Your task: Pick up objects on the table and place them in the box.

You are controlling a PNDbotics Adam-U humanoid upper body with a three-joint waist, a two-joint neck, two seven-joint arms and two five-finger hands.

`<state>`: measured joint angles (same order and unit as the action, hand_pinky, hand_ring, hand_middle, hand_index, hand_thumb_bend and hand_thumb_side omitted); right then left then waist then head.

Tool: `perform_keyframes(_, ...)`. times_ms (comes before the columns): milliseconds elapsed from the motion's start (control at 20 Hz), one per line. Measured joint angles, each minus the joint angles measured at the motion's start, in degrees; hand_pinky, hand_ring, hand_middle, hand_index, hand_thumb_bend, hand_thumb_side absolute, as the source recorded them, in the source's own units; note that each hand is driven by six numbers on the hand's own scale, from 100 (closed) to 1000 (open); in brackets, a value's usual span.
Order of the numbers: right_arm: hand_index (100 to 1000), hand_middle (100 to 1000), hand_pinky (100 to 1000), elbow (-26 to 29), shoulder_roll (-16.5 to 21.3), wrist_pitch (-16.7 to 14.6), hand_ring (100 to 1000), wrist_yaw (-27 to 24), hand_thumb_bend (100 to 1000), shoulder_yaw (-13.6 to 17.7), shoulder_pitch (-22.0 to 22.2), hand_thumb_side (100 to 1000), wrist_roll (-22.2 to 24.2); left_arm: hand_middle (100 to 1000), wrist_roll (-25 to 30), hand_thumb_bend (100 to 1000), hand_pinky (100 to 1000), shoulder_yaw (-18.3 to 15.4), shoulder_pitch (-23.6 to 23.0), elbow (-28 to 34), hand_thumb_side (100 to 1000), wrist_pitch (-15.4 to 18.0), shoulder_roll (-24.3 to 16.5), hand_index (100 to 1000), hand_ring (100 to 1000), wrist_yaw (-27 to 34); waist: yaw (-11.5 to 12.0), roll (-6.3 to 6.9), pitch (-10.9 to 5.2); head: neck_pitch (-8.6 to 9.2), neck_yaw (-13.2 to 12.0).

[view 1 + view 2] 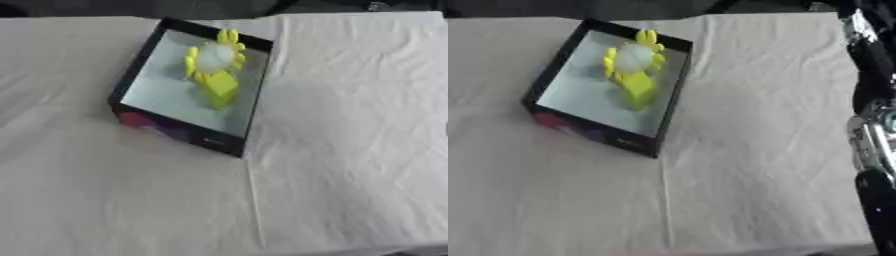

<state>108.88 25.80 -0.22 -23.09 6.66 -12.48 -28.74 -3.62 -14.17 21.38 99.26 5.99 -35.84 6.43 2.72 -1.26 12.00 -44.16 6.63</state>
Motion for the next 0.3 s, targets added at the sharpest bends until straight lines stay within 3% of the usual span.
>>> perform_keyframes(300,860,948,964,0.1,0.0,0.0,922,0.1,570,0.0,0.4,305,0.1,658,-3.6,452,687,-4.3,-5.0,0.6,467,0.8,0.1,807,623,4.0,0.0,-0.79,0.02,0.0,-0.4)
